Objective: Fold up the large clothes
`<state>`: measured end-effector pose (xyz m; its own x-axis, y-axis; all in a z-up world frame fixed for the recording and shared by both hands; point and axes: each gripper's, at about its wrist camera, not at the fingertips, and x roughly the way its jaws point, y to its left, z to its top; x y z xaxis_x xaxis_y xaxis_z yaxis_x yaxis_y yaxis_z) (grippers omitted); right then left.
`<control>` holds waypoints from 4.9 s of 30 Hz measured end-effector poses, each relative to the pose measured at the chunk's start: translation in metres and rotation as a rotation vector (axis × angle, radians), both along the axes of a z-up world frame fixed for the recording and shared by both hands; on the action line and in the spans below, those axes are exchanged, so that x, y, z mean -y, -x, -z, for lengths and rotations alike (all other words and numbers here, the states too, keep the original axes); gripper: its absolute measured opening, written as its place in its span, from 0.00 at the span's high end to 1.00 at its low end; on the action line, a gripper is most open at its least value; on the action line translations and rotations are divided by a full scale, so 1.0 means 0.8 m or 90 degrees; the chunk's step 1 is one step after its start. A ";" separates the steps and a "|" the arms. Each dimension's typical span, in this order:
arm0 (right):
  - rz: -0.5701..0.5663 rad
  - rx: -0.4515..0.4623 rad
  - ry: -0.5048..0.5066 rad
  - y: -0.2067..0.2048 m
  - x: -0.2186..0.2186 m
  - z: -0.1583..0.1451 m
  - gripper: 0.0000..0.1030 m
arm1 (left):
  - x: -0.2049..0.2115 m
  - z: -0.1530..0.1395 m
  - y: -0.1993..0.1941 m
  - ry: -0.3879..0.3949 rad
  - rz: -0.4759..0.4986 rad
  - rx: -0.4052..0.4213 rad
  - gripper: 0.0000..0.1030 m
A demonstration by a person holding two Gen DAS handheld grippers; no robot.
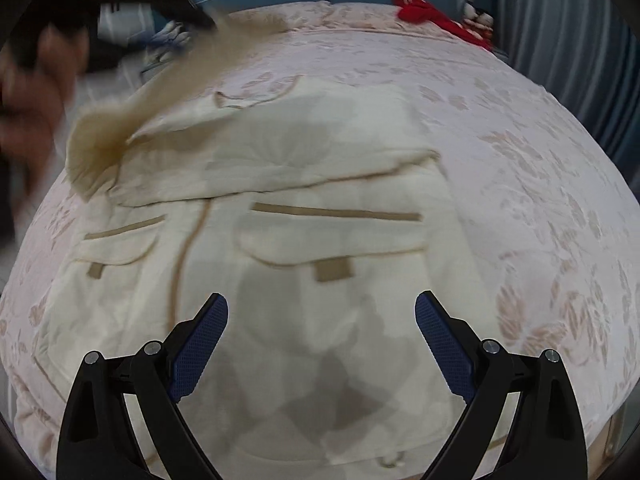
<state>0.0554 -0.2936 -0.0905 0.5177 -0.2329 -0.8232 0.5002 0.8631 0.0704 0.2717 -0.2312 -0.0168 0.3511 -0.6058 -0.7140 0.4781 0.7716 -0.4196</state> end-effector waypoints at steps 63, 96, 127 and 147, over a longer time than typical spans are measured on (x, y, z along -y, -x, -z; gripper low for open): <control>-0.063 -0.018 -0.064 -0.243 0.082 0.026 0.92 | -0.188 0.130 -0.124 -0.237 -0.262 -0.017 0.52; -0.060 0.032 0.033 -0.220 0.055 0.107 0.99 | -0.162 0.179 -0.088 -0.337 -0.241 0.159 0.52; -0.147 0.094 -0.081 -0.435 0.059 0.006 0.56 | -0.120 0.106 -0.292 -0.260 -0.267 0.104 0.37; -0.214 0.078 -0.086 -0.543 0.029 0.075 0.98 | -0.138 0.189 -0.311 -0.223 -0.299 0.088 0.24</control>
